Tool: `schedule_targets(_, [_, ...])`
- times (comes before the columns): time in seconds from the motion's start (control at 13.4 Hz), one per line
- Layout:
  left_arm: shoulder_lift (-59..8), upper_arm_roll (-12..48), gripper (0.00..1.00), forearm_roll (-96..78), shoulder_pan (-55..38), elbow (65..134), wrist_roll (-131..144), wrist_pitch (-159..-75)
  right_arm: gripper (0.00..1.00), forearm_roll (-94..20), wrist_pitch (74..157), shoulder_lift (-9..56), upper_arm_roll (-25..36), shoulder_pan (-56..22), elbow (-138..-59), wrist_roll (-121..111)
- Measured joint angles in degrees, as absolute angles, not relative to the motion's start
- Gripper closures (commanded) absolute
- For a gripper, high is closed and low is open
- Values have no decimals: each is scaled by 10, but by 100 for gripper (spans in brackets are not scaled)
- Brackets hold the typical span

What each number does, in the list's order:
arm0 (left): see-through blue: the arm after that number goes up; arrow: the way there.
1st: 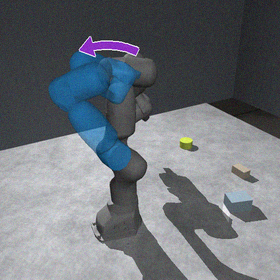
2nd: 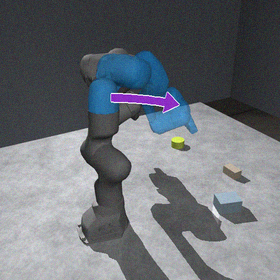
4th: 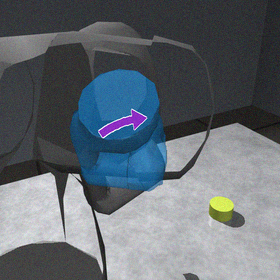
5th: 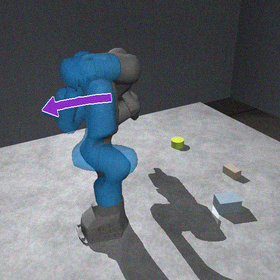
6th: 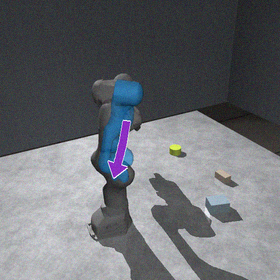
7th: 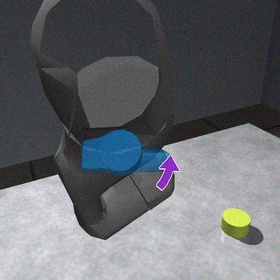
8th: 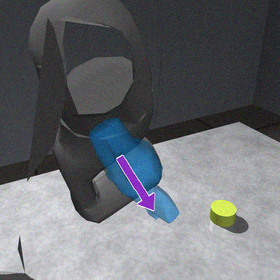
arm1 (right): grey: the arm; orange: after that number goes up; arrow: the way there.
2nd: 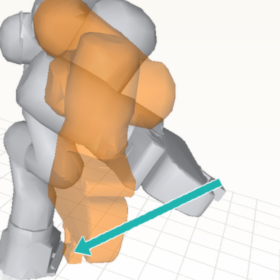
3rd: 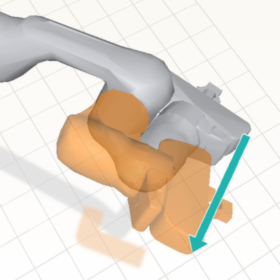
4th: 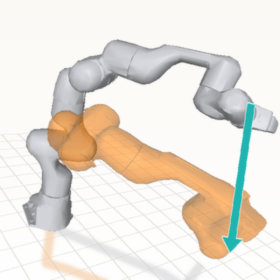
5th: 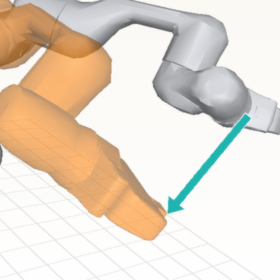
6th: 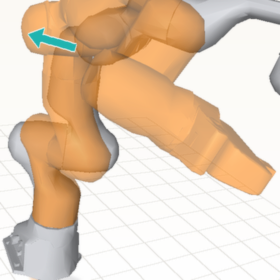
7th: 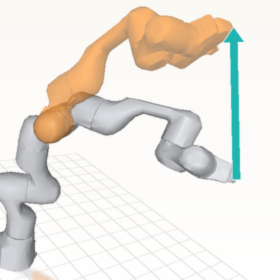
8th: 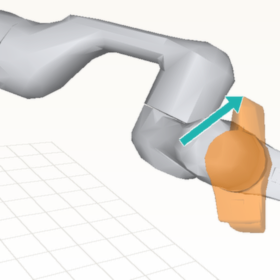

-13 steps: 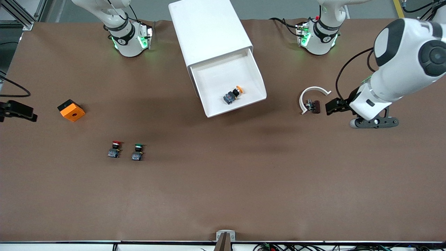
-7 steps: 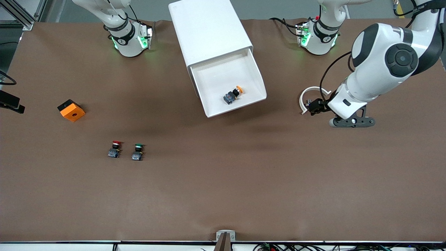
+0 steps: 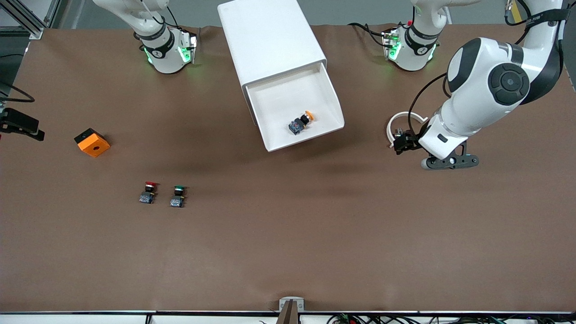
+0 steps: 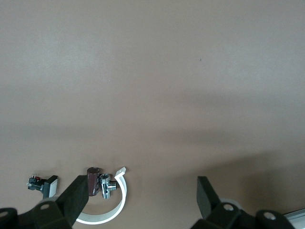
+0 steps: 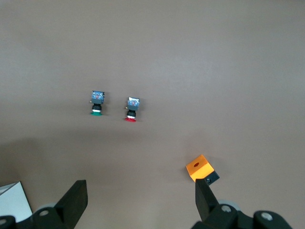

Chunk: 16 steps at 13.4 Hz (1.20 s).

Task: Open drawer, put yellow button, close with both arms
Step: 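Move the left gripper to the front of the open drawer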

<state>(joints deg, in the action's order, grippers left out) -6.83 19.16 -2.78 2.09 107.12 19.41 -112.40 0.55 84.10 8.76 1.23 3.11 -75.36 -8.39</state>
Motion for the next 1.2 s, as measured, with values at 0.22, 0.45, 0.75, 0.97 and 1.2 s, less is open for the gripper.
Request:
schedule_targets(0.22, [-76,192,0,-25,19,1071,194,-1129,0,6,856,45,12,19,-799,-84])
schedule_targets(0.45, [-87,192,0,-24,18,1071,194,-1145,0,6,858,32,13,19,-818,-84])
schedule_targets(0.75, [-94,192,0,-23,17,1071,195,-1157,0,6,855,30,14,22,-823,-84])
schedule_targets(0.97, [-95,192,0,-23,12,1071,196,-1157,0,6,856,29,14,26,-824,-83])
schedule_targets(1.2, [-104,192,0,-23,1,1071,213,-1182,0,6,865,29,14,31,-825,-83])
